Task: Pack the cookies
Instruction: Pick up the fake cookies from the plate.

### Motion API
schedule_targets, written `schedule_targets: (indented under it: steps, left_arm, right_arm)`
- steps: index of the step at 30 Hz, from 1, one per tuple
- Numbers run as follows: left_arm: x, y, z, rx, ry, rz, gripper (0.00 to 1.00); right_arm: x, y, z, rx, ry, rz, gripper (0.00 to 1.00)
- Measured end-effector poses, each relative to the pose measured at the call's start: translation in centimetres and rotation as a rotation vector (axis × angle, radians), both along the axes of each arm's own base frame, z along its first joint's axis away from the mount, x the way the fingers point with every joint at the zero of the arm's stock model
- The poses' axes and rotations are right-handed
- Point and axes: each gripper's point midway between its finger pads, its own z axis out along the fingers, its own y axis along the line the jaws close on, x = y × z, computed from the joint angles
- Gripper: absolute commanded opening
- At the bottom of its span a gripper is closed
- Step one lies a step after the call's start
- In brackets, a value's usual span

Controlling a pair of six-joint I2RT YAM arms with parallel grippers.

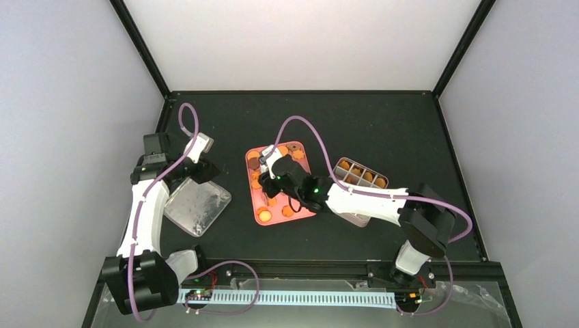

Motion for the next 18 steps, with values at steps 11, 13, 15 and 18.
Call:
schedule_targets:
  steps: [11,13,15,18]
  left_arm:
    - [-0.4,-0.8,0.3,-0.041,0.002,-0.031,0.53]
    - [-0.4,-0.8,0.3,-0.045,0.004,-0.034,0.53]
    - [-0.5,-0.9,0.3,-0.047,0.007,-0.035,0.53]
    - [-0.5,-1.0,0.4,-0.053,0.006,-0.04,0.53]
  right_arm:
    - [-0.3,-0.3,-1.1,-0.009,0.009,-0.005,0.42]
    - [-0.3,-0.3,-1.1,-0.006,0.008,-0.005,0.42]
    - [-0.3,-0.2,-1.1,-0.002,0.007,-0.005,0.41]
    - [-0.3,-0.1,-1.1,0.002,0.009,-0.007,0.35]
